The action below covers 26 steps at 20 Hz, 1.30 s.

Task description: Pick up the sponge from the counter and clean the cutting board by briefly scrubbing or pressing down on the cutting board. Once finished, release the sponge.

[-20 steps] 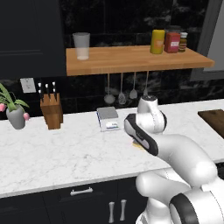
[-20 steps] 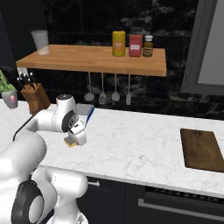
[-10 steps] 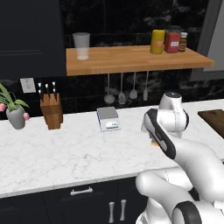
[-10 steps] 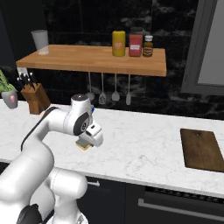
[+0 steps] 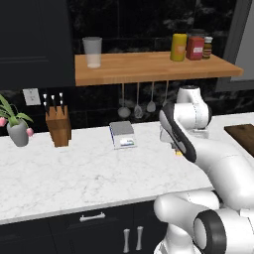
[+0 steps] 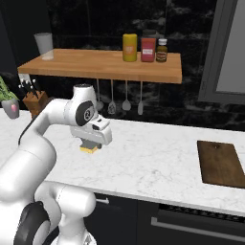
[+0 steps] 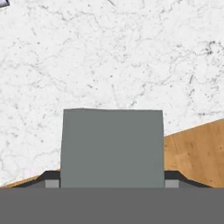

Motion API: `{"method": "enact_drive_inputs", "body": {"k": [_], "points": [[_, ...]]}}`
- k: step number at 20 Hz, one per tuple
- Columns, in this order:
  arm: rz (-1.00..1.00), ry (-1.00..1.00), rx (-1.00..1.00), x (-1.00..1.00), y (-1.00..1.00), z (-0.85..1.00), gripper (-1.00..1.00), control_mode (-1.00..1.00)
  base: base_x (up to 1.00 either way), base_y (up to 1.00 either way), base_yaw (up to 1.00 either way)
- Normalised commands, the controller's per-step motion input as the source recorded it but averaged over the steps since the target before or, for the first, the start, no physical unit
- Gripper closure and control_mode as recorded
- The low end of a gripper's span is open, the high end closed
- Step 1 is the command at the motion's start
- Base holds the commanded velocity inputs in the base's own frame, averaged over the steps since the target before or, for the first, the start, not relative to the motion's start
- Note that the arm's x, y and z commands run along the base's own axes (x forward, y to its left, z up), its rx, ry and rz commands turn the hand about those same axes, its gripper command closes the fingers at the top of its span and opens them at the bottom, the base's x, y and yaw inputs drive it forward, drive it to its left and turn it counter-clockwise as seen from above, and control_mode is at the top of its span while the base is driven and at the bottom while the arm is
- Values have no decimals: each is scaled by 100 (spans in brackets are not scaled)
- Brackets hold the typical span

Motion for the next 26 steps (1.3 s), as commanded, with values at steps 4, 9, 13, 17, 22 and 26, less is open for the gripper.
{"method": "enact_drive_inputs", "body": {"k": [4,9,13,17,22,26], "points": [[11,0,-2,-42,0,28,100,-100,0,0,0],[12,-14,0,-37,0,14,100,-100,0,0,0],[14,-16,0,-14,0,17,100,-100,0,0,0],[6,-9,0,0,5,17,100,-100,0,0,0],[0,0,0,0,3,11,100,-100,0,0,0],[0,0,0,2,0,12,100,-100,0,0,0]]}}
